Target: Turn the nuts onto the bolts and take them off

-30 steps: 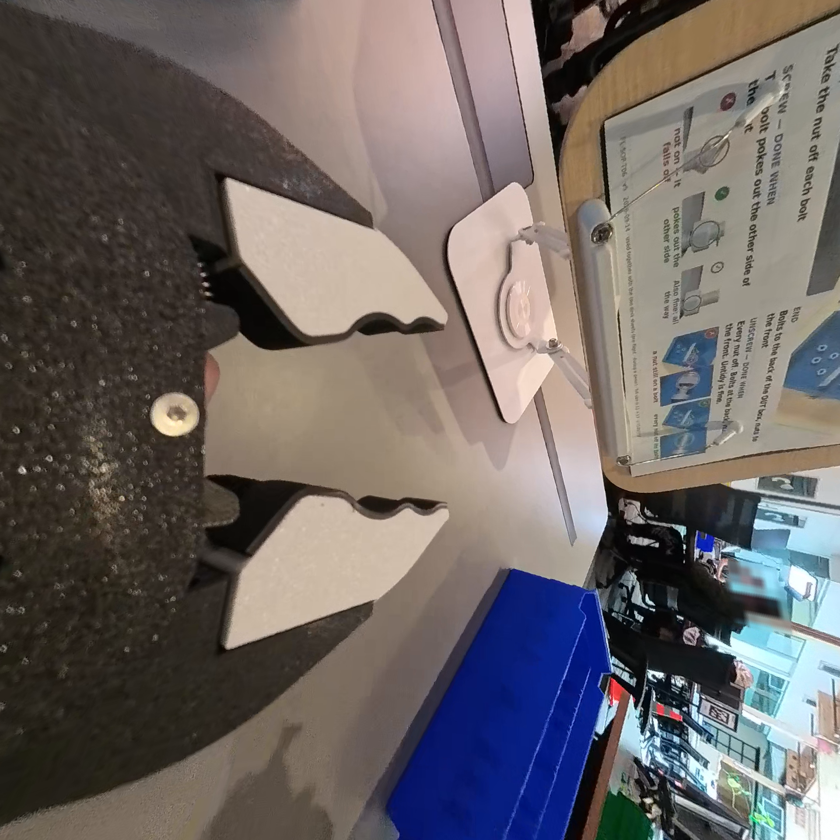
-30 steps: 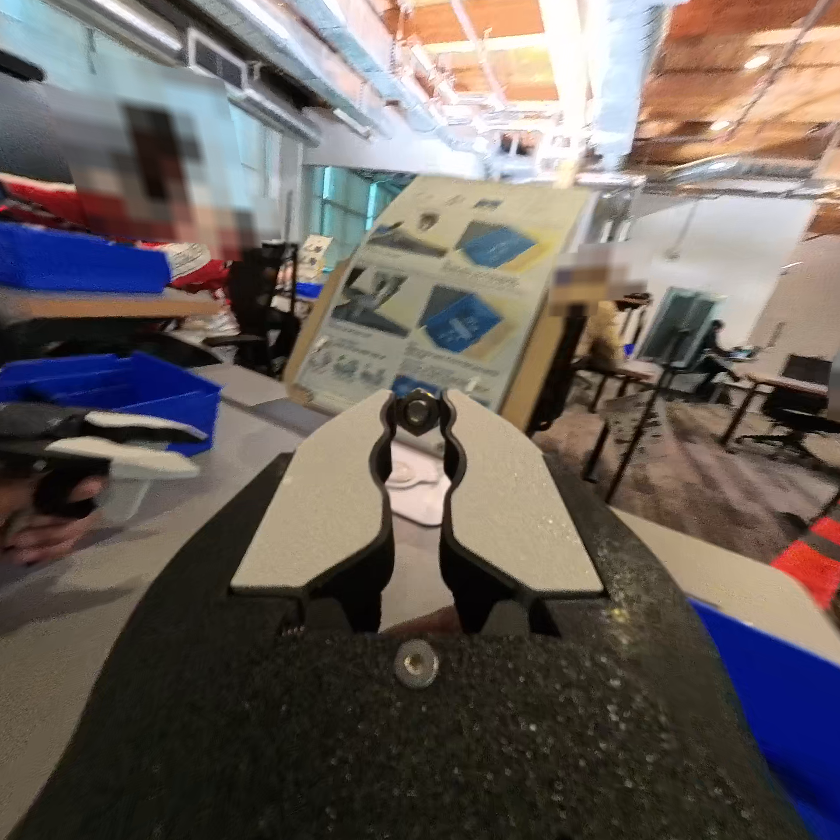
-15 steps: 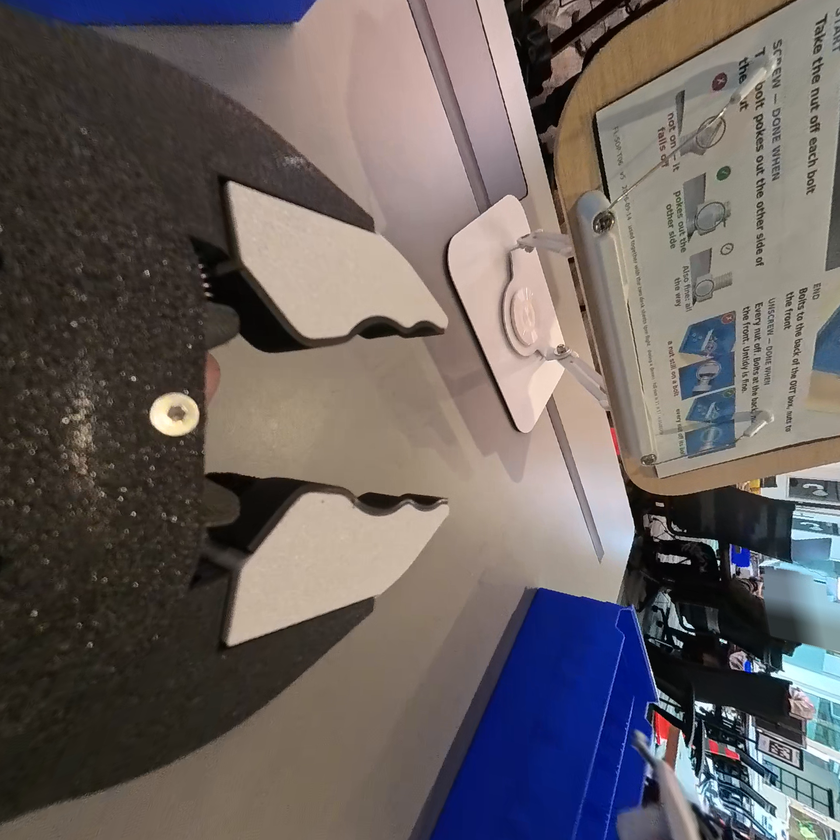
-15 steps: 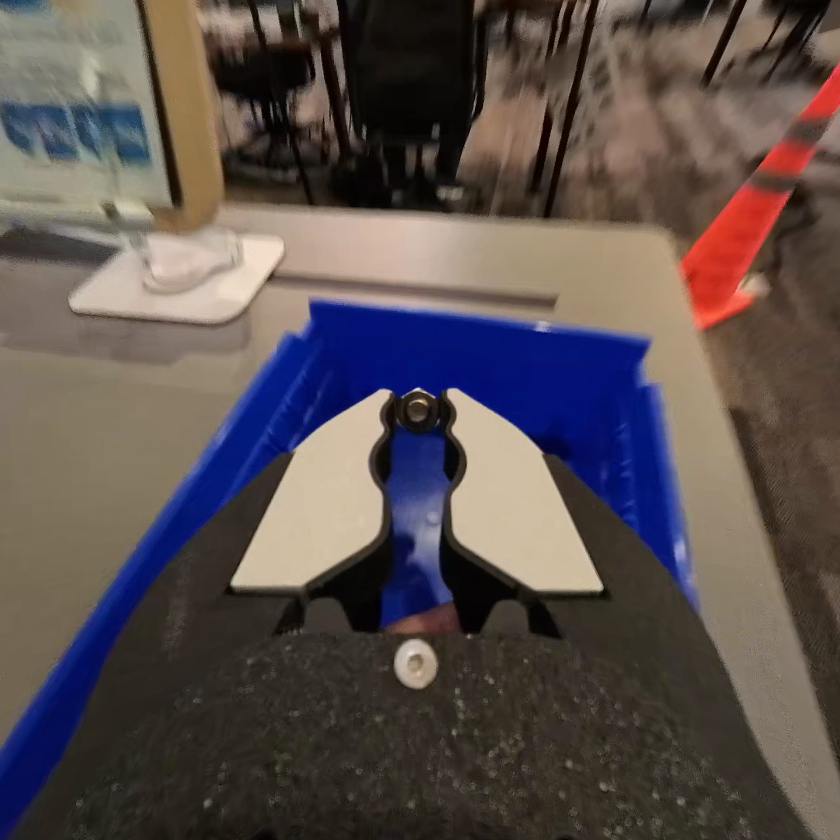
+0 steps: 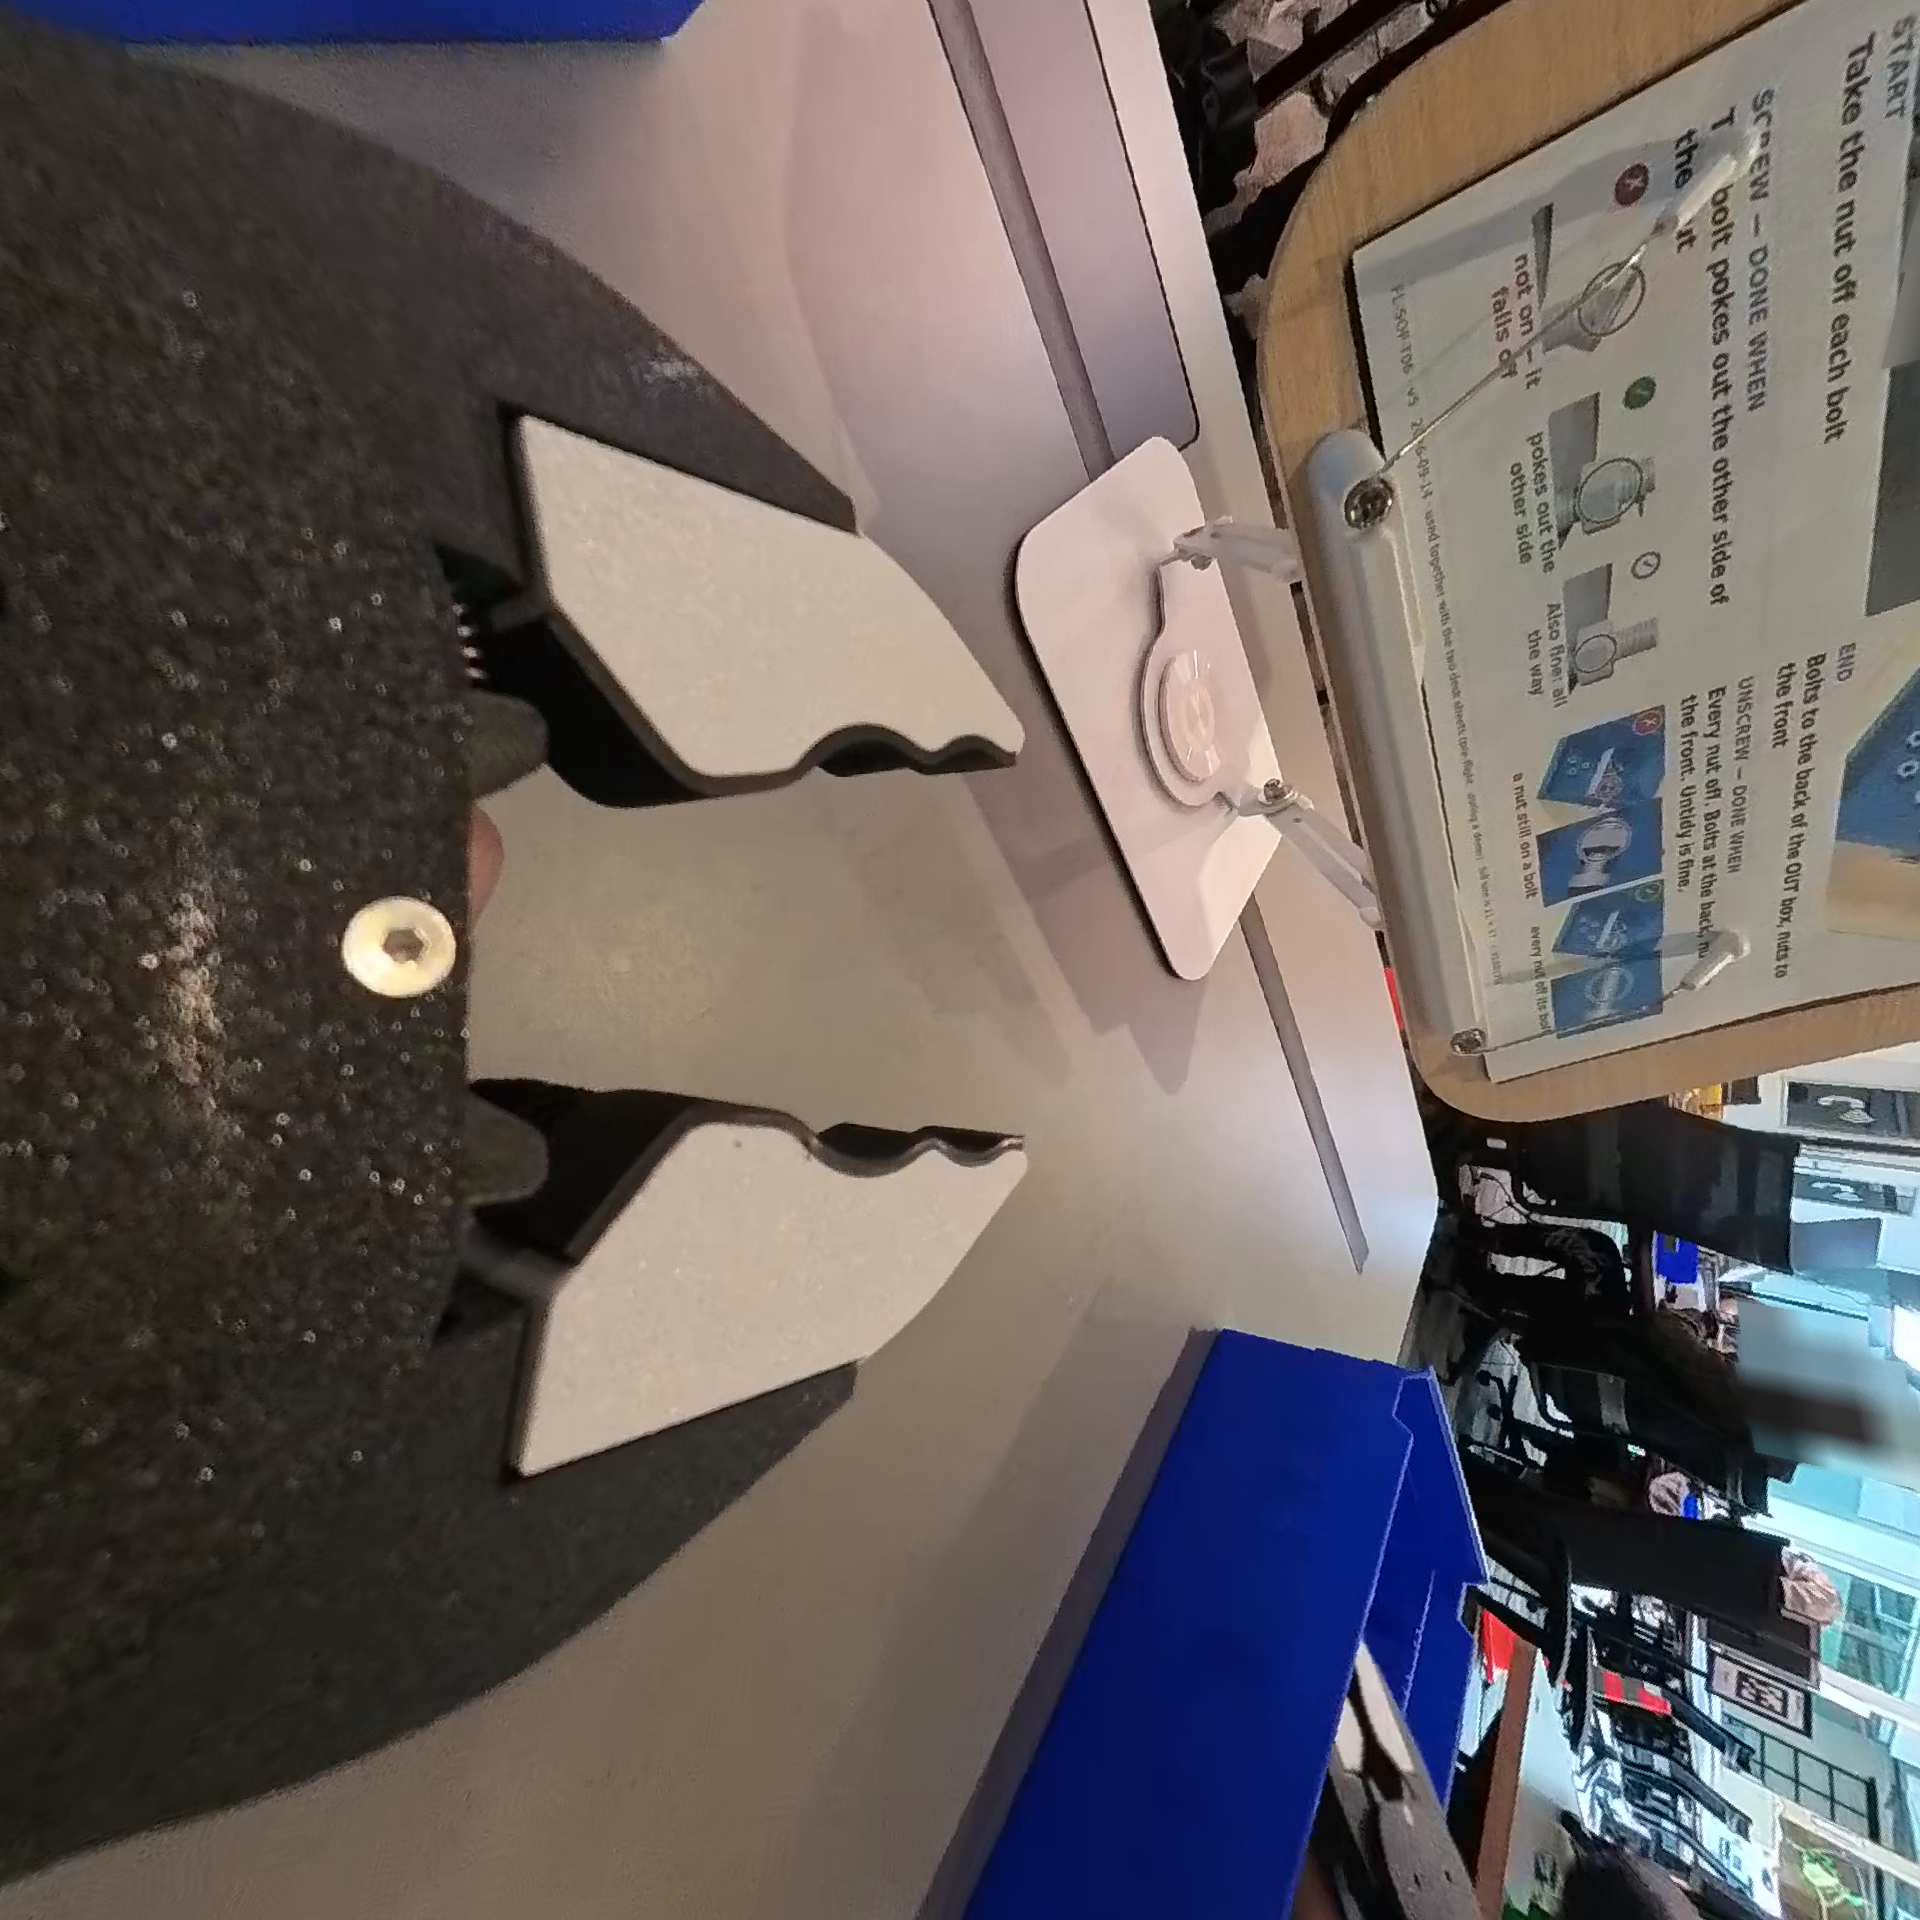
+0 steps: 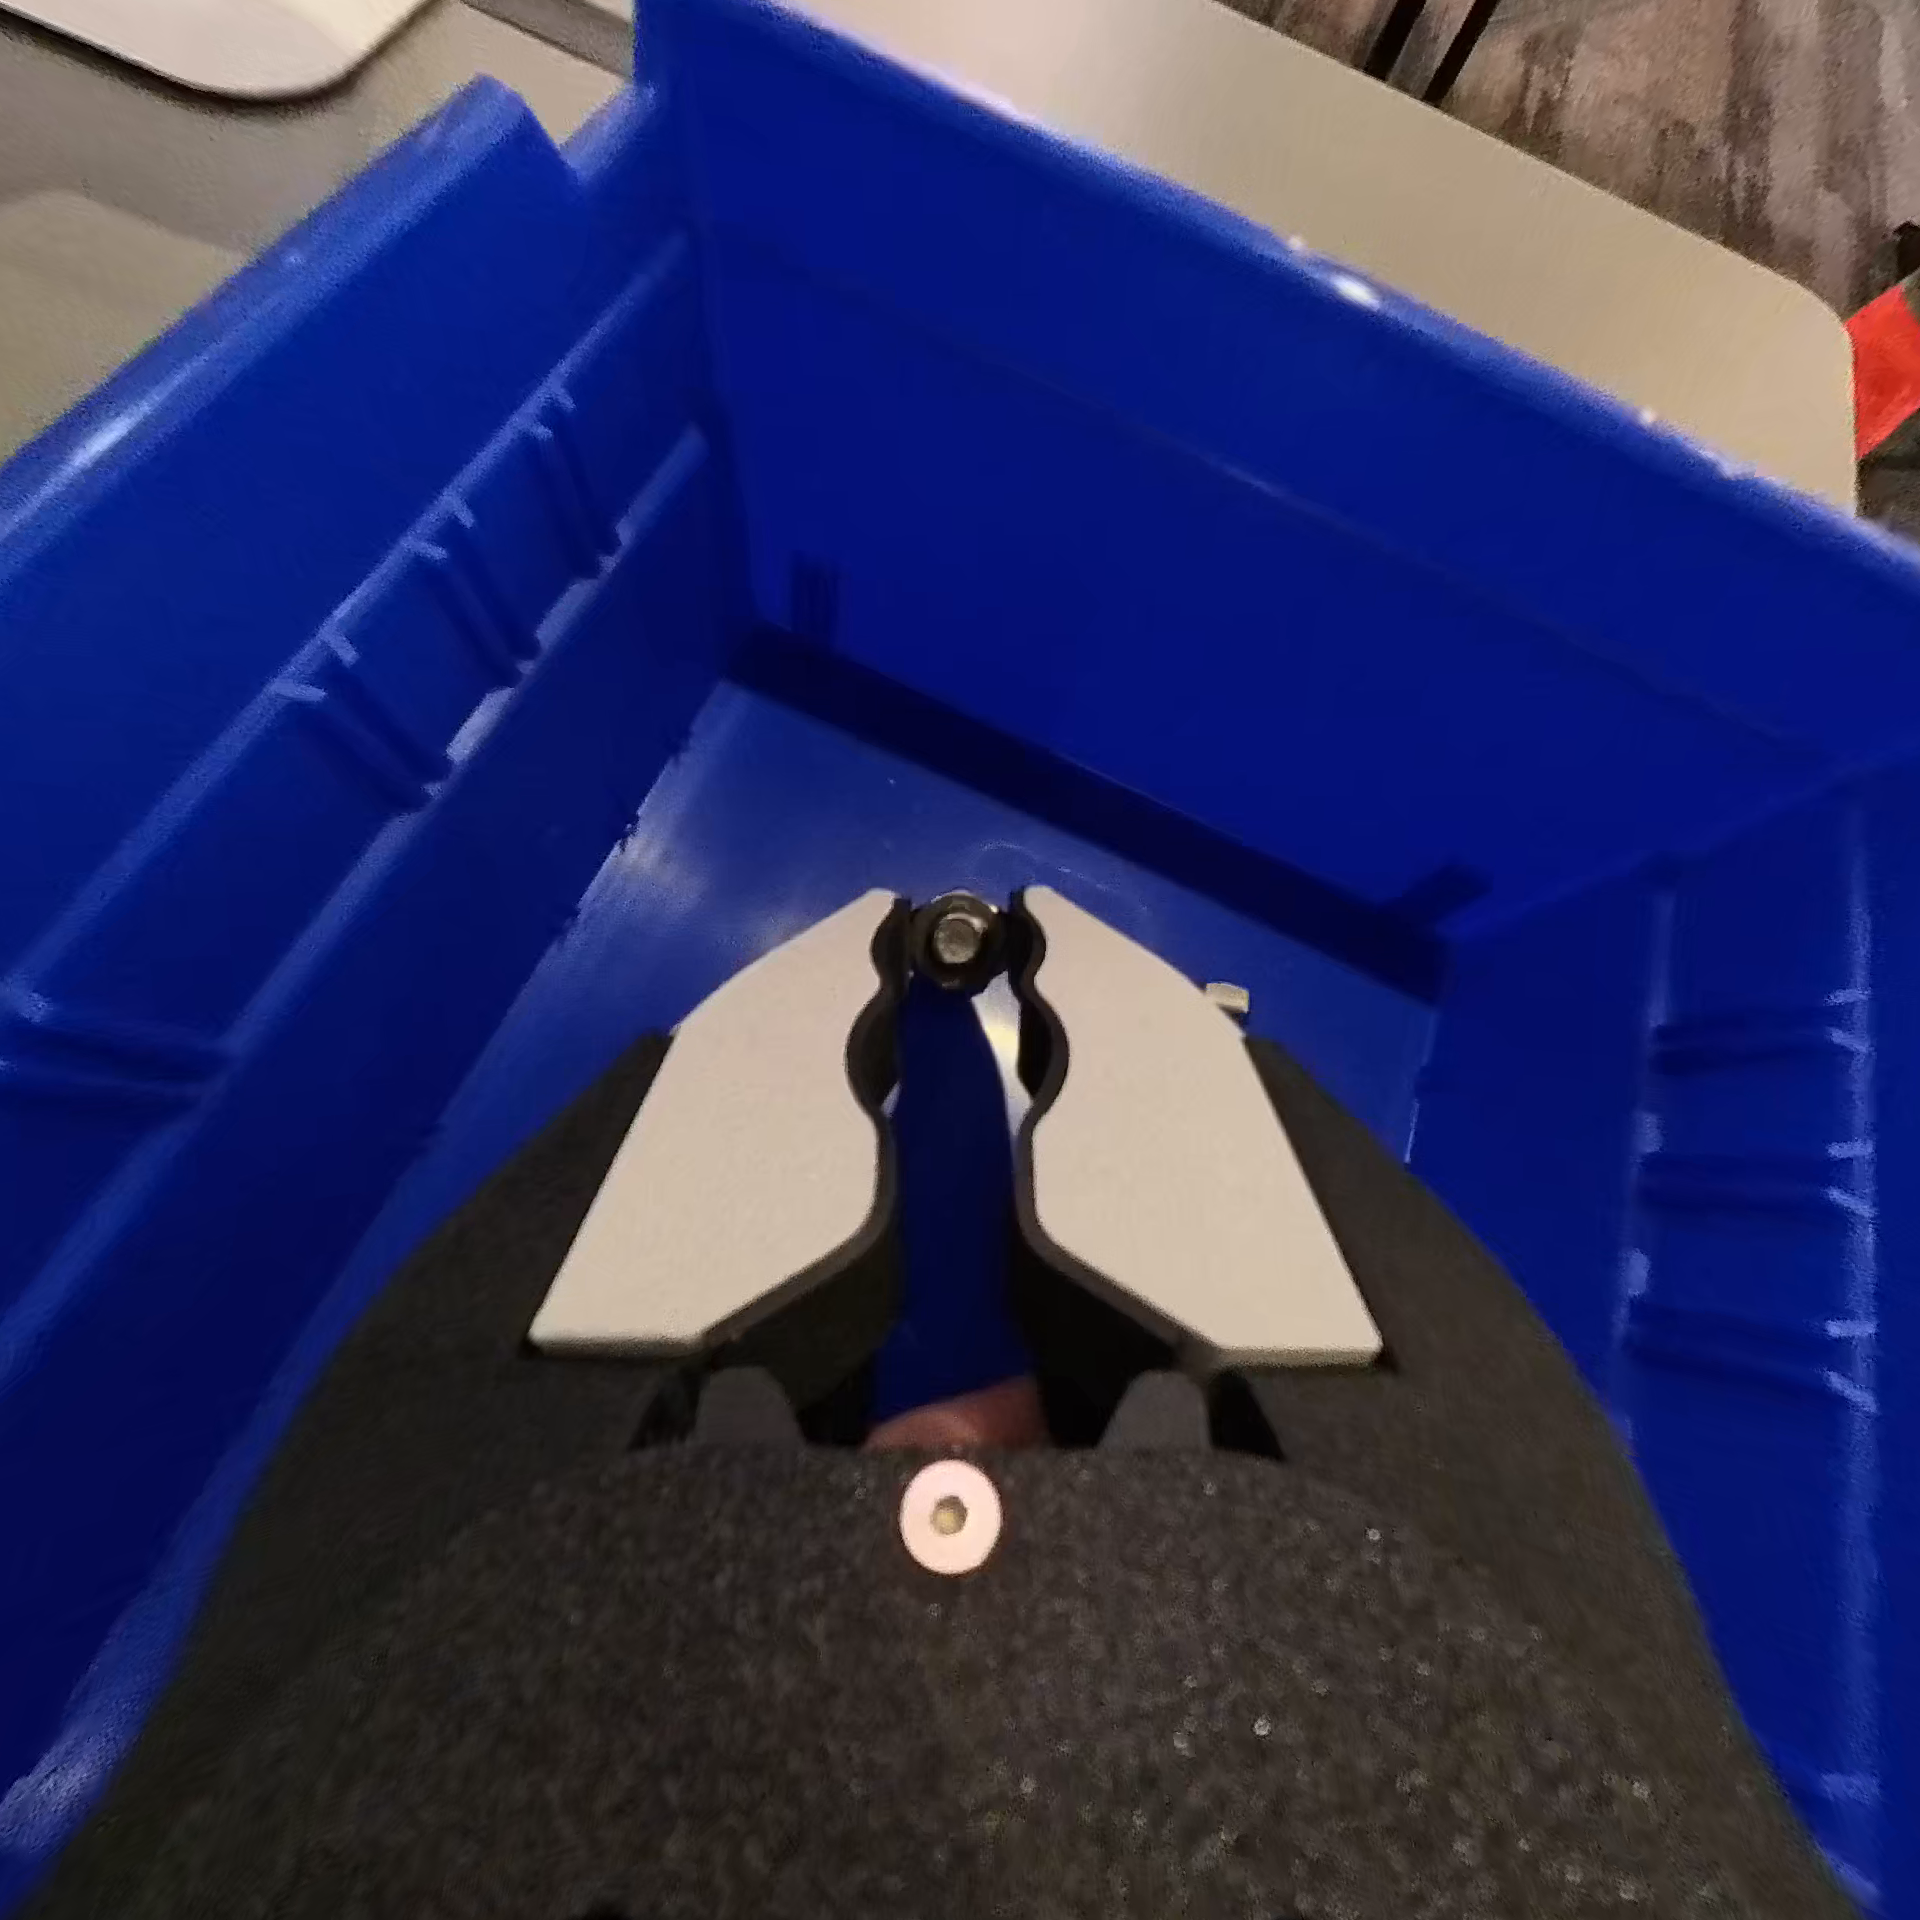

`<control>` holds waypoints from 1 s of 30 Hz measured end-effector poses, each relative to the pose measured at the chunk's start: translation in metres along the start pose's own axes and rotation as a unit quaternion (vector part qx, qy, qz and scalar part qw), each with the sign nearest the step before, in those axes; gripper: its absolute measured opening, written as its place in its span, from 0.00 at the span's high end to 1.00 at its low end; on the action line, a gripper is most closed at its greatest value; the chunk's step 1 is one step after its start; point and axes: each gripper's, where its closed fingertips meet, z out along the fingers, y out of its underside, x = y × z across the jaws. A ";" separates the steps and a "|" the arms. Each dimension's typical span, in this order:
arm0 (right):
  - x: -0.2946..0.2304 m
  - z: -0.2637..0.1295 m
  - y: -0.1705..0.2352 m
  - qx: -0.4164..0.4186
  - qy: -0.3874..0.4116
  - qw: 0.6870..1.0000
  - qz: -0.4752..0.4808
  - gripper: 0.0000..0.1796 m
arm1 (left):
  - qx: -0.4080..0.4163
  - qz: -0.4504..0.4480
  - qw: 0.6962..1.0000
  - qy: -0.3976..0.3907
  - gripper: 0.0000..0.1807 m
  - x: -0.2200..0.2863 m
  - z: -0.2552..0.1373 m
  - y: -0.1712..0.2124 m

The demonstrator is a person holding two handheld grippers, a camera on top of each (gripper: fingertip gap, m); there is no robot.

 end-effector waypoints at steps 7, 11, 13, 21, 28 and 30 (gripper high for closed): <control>0.006 -0.010 0.016 -0.035 -0.025 0.995 0.088 0.90 | -0.001 -0.001 1.000 -0.004 0.64 -0.004 -0.001 0.000; 0.005 -0.014 0.035 -0.077 -0.047 0.990 0.108 0.89 | -0.001 -0.003 1.000 -0.004 0.64 -0.004 -0.001 0.000; 0.003 -0.013 0.040 -0.086 -0.053 0.989 0.111 0.90 | -0.001 0.002 1.000 -0.004 0.64 -0.003 -0.001 0.000; 0.005 -0.009 0.038 -0.089 -0.030 0.990 0.108 0.89 | -0.009 0.016 1.000 0.002 0.65 0.003 0.001 0.004; 0.029 -0.060 -0.028 0.048 0.070 0.991 0.105 0.74 | -0.016 0.015 1.000 0.003 0.65 0.002 0.000 0.004; 0.012 -0.095 -0.074 0.140 0.072 0.983 0.090 0.75 | -0.016 0.017 1.000 0.004 0.65 0.003 0.000 0.004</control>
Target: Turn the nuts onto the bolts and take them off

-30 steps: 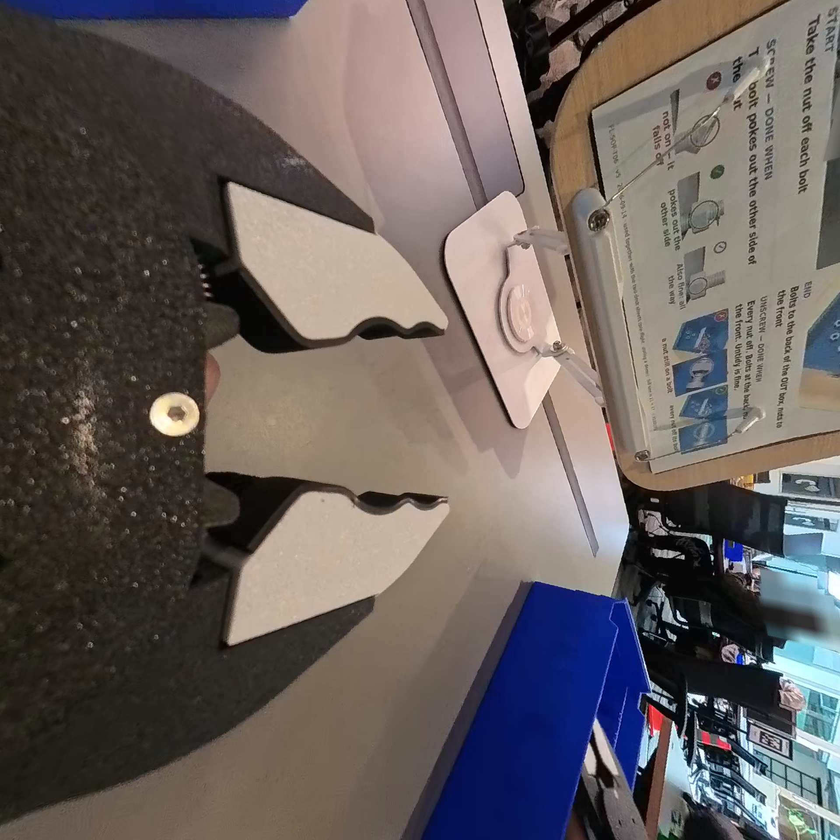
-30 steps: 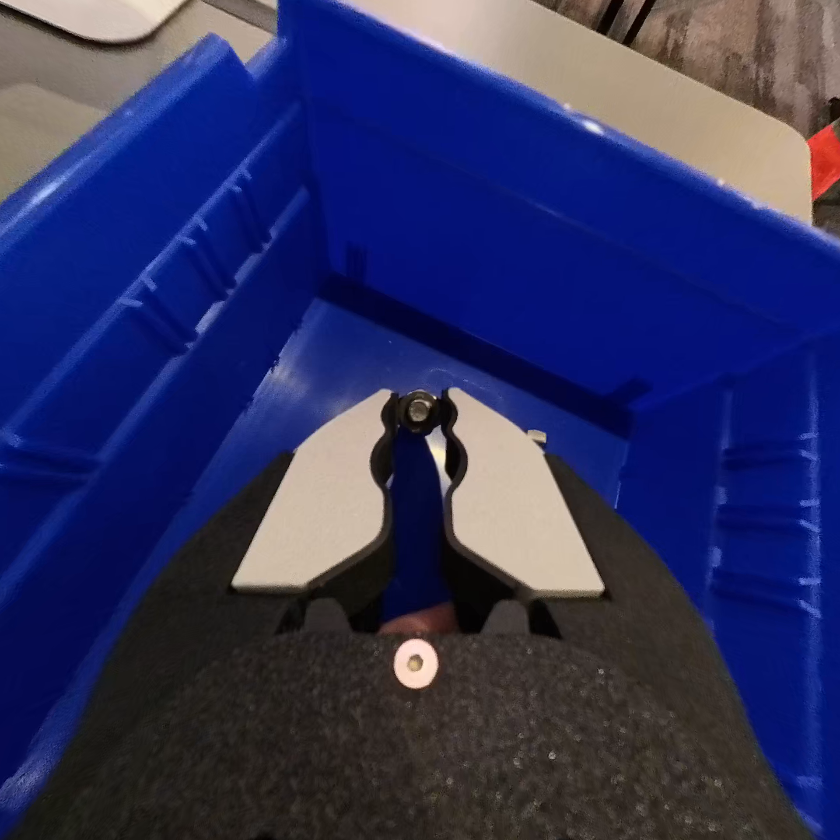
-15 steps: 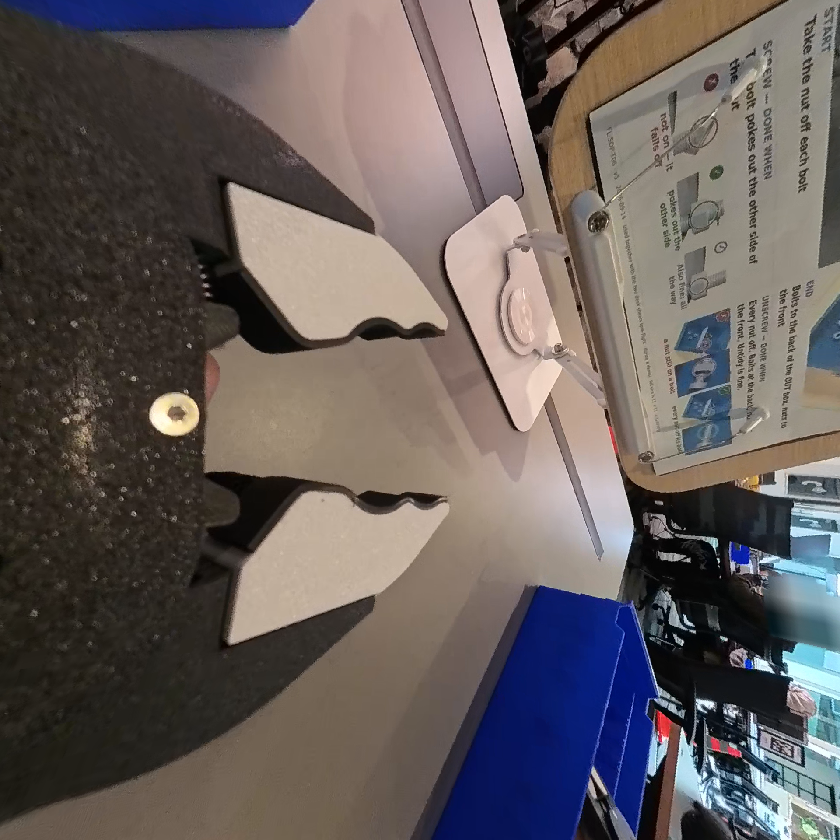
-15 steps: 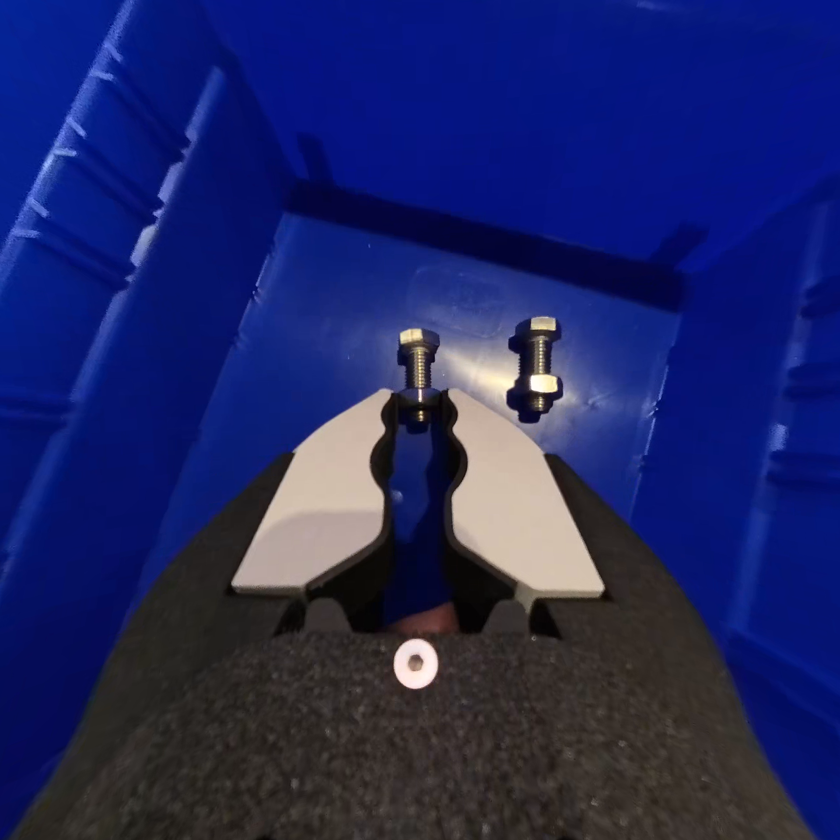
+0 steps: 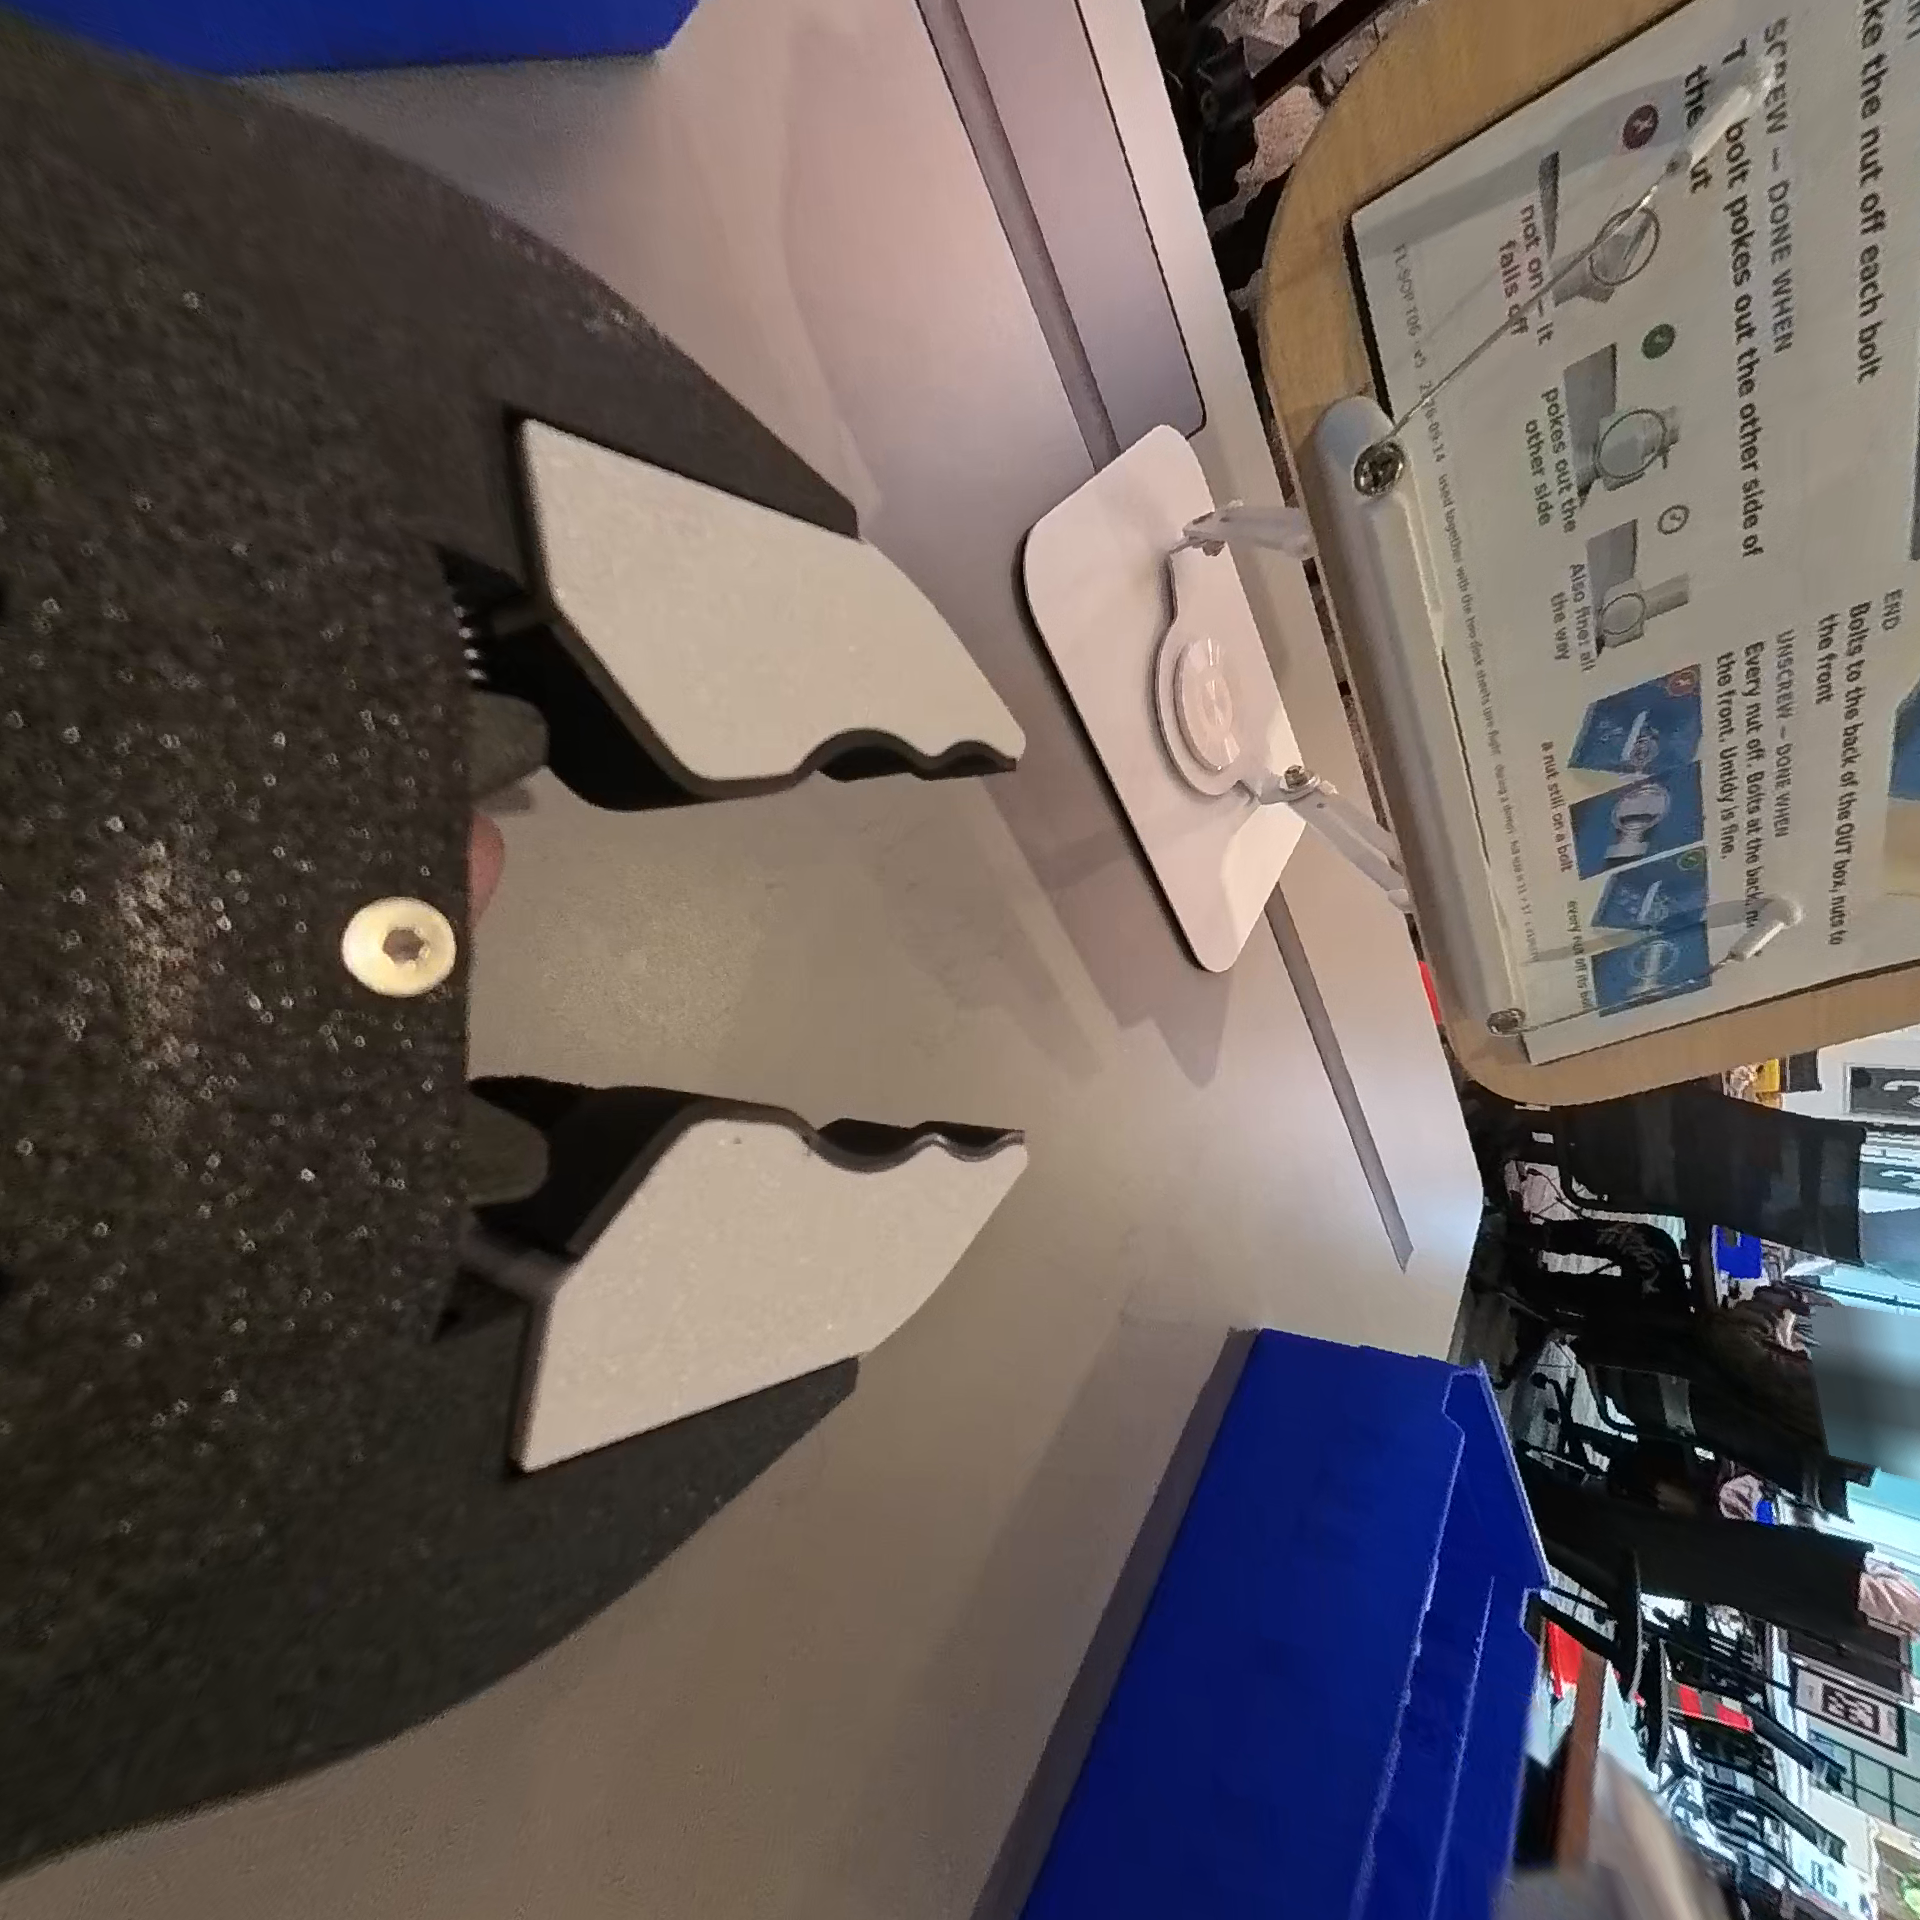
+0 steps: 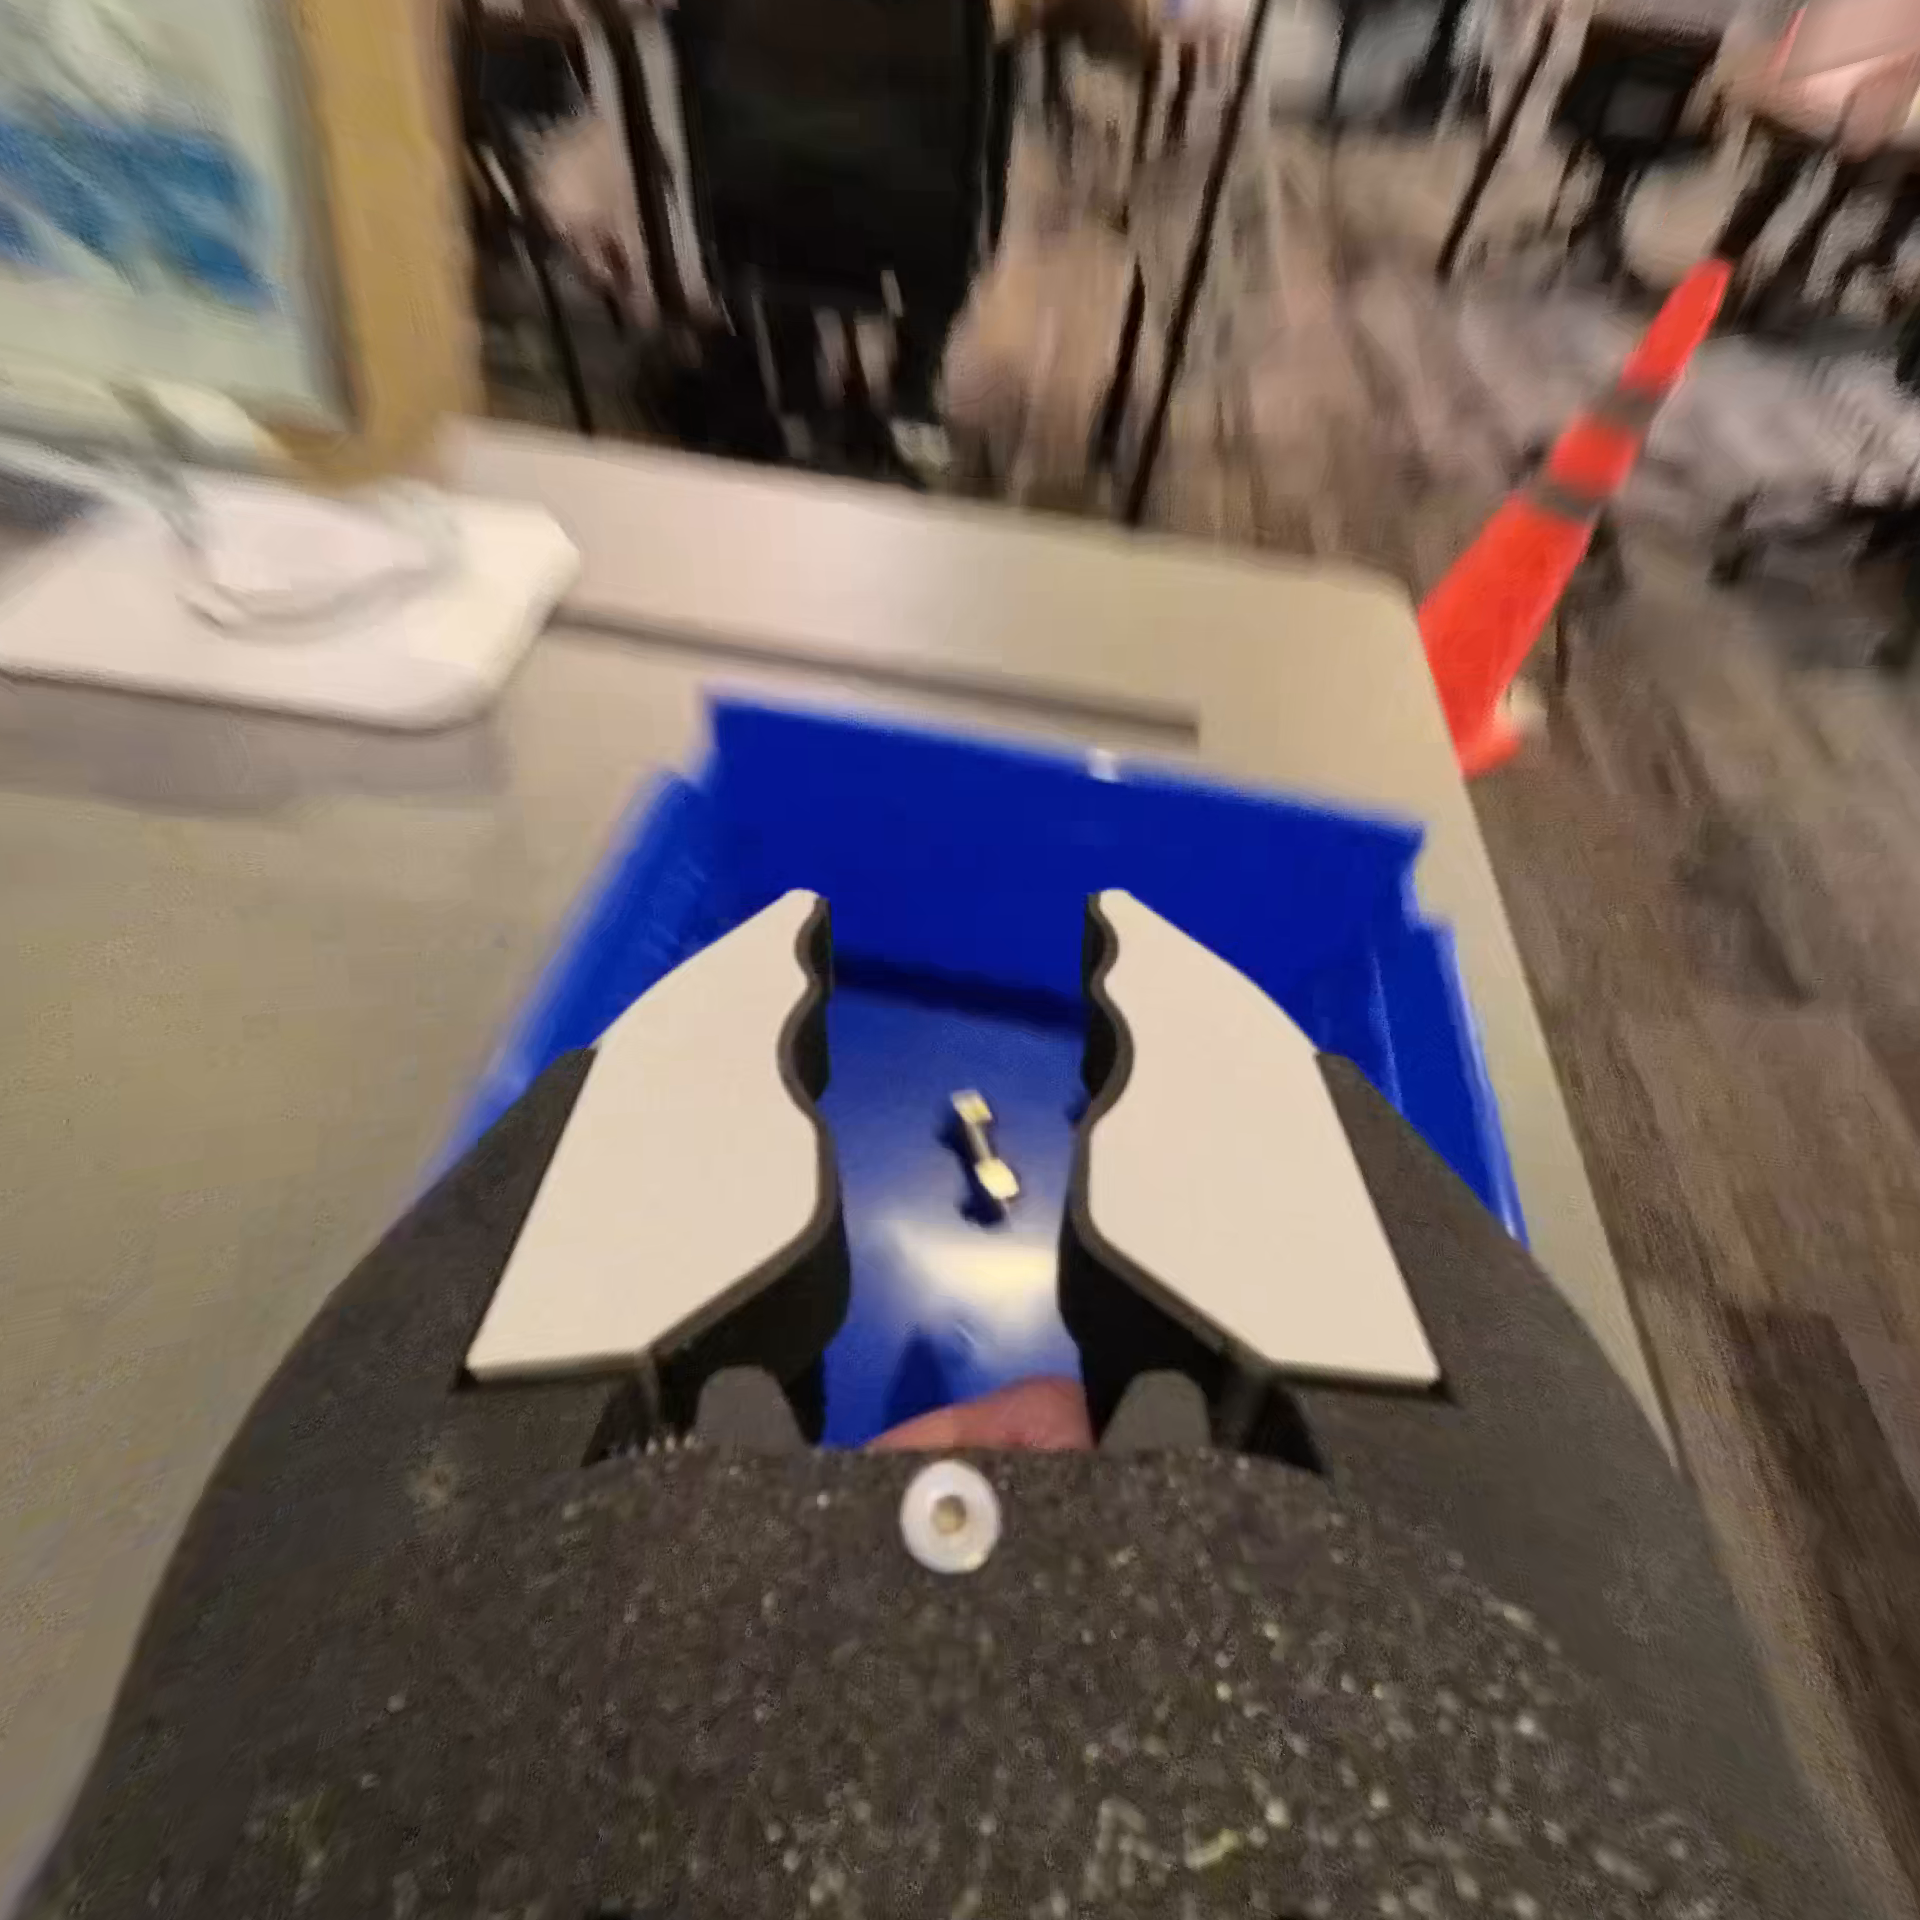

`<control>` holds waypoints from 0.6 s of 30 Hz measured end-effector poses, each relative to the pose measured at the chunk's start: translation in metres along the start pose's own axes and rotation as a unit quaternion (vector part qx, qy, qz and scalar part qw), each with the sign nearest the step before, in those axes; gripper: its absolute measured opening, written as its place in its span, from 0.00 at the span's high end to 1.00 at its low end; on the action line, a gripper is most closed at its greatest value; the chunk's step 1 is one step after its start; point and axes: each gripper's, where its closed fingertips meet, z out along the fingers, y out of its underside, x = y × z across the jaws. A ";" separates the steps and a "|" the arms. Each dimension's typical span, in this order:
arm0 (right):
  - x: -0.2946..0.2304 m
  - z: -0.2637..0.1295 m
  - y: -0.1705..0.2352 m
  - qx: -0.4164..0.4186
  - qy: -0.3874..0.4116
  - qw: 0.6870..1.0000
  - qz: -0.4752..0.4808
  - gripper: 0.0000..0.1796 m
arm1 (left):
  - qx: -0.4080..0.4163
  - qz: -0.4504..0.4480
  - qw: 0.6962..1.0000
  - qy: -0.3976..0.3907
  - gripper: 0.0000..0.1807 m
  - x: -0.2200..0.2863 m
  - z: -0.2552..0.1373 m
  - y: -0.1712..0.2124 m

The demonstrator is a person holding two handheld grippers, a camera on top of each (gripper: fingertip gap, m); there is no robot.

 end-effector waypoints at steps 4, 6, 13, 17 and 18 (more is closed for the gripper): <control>-0.101 -0.057 -0.080 0.181 -0.113 0.976 0.037 0.78 | -0.011 0.002 1.000 -0.003 0.66 0.001 0.001 0.003; -0.162 -0.067 -0.086 0.207 -0.182 0.960 0.056 0.78 | -0.017 0.001 1.000 -0.006 0.66 0.001 0.001 0.005; -0.292 -0.019 -0.005 0.119 -0.246 0.961 -0.037 0.74 | -0.033 -0.019 0.999 -0.014 0.65 -0.005 0.002 0.010; -0.301 -0.009 0.016 0.100 -0.258 0.960 -0.041 0.77 | -0.044 -0.029 0.999 -0.003 0.64 -0.003 0.004 0.014; -0.301 -0.007 0.020 0.096 -0.254 0.961 -0.047 0.77 | -0.050 -0.028 0.998 -0.001 0.64 -0.002 0.005 0.016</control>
